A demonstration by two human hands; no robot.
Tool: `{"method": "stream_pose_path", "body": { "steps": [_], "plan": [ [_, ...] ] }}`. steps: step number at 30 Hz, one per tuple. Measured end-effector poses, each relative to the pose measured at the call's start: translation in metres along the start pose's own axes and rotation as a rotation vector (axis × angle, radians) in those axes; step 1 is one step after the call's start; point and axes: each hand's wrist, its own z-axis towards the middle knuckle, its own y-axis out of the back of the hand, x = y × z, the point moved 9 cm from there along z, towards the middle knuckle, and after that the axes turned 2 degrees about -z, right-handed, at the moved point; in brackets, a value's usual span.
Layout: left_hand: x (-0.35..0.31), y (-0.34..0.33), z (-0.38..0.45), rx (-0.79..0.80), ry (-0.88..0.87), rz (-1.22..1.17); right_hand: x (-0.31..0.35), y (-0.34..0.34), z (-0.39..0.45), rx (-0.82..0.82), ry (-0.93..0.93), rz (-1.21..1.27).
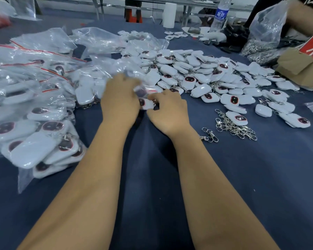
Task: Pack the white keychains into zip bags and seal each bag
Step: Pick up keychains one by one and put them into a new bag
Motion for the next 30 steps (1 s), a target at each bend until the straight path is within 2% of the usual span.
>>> {"method": "stream_pose_path", "body": {
  "steps": [1, 2, 5, 8, 11, 14, 18, 20, 22, 25, 27, 30],
  "plan": [
    [0.005, -0.018, -0.002, 0.135, 0.048, 0.012, -0.002, 0.001, 0.000, -0.010, -0.025, 0.040],
    [0.011, -0.025, -0.004, 0.189, 0.101, 0.009, -0.004, 0.002, 0.000, -0.014, -0.045, 0.083],
    [0.027, -0.016, -0.005, 0.091, 0.221, -0.039, -0.005, 0.000, 0.002, -0.001, -0.041, 0.084],
    [0.035, -0.010, -0.004, 0.010, 0.260, -0.100, -0.006, -0.005, 0.003, 0.030, -0.030, 0.003],
    [0.037, -0.011, -0.005, 0.014, 0.266, -0.104, -0.006, -0.004, 0.004, 0.034, -0.047, 0.122],
    [0.035, -0.008, -0.004, -0.006, 0.242, -0.112, -0.008, 0.008, 0.000, -0.074, -0.083, 0.408],
    [0.024, -0.008, -0.004, -0.002, 0.199, -0.100, -0.028, 0.016, -0.005, -0.209, -0.303, 0.951],
    [0.018, -0.013, -0.003, 0.035, 0.177, -0.076, -0.027, 0.009, -0.002, -0.182, -0.348, 1.290],
    [0.010, -0.018, -0.004, 0.059, 0.143, -0.079, -0.021, 0.001, 0.002, -0.109, -0.328, 1.469],
    [-0.005, -0.024, -0.009, 0.093, 0.075, -0.264, -0.014, -0.007, 0.005, -0.029, -0.254, 1.434],
    [-0.009, -0.028, -0.011, 0.134, 0.057, -0.342, -0.016, -0.009, 0.006, -0.038, -0.264, 1.371],
    [0.002, -0.034, -0.008, 0.167, 0.147, -0.362, -0.022, -0.011, 0.007, -0.084, -0.298, 1.348]
  ]
}}
